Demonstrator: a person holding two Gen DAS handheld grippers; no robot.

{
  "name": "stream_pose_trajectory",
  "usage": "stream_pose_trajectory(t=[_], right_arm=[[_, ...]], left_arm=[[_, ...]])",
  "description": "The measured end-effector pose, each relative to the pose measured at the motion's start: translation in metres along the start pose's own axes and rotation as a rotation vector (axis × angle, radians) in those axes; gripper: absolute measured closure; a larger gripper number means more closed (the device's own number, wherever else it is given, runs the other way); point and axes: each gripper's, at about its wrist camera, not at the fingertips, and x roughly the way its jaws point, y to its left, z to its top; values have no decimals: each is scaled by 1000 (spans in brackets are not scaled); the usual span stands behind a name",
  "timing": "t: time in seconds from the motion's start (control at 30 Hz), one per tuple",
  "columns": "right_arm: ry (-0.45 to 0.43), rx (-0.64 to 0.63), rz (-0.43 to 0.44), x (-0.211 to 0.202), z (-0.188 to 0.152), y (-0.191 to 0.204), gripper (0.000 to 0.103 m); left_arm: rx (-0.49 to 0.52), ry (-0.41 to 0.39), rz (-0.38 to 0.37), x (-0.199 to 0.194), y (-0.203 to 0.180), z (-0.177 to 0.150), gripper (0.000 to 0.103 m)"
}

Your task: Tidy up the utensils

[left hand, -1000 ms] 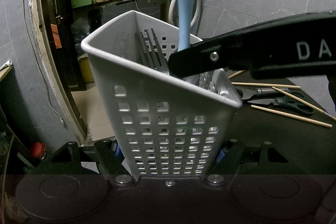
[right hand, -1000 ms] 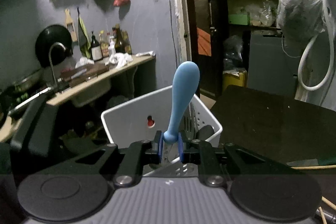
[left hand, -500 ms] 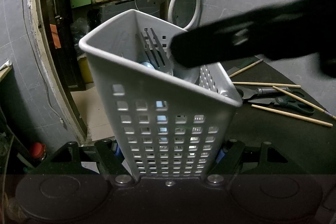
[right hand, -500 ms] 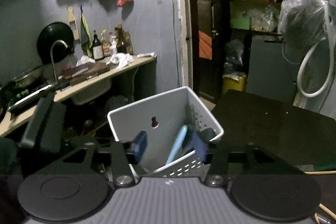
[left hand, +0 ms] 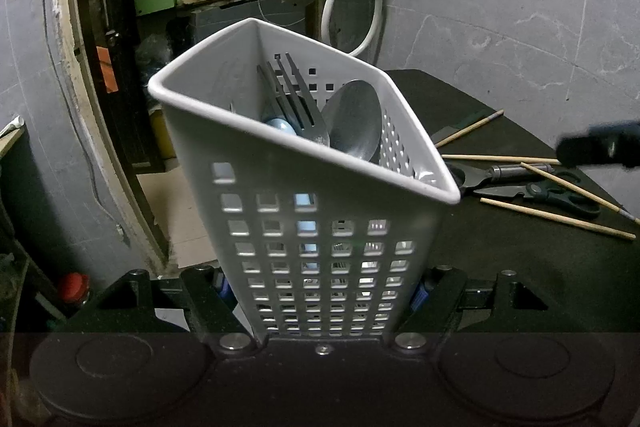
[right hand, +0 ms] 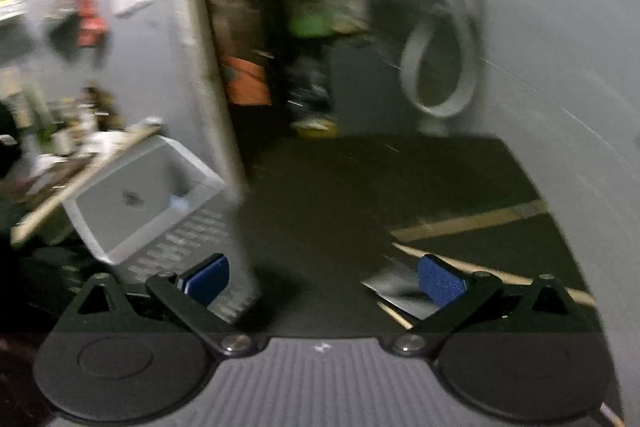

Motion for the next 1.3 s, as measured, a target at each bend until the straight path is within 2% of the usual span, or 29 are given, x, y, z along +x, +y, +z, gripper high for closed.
stream_pose_trajectory(t=[0.13, 0.23, 0.37, 0.43, 0.6, 0.67, 0.8, 0.9, 1.0, 1.2, 1.3], right_arm=[[63, 14, -140, 7, -16, -32, 0], [107, -46, -224, 17, -25, -53, 0], [151, -123, -267, 33, -33, -76, 1], [161, -147, -268, 41, -32, -87, 2], [197, -189, -253, 63, -29, -97, 16], [214, -221, -252, 71, -28, -96, 27], [215, -256, -223, 81, -27, -94, 39], [217, -261, -215, 87, -24, -94, 55], [229, -247, -199, 88, -21, -97, 61], [295, -141, -147, 90, -10, -114, 62], [325, -76, -99, 95, -4, -125, 79]], left_arm=[[-3, 3, 6, 0, -2, 1, 27], [-7, 5, 12, 0, -4, 2, 27], [-12, 8, 19, -2, -6, 2, 27], [-15, 10, 23, -3, -8, 2, 27], [-19, 14, 32, -4, -11, 3, 27], [-20, 15, 35, -5, -12, 4, 27], [-24, 18, 42, -4, -12, 6, 27], [-25, 19, 46, -2, -13, 8, 27], [-25, 18, 47, -2, -14, 7, 27], [-23, 18, 47, -1, -15, 7, 27], [-23, 18, 47, -1, -15, 7, 27]])
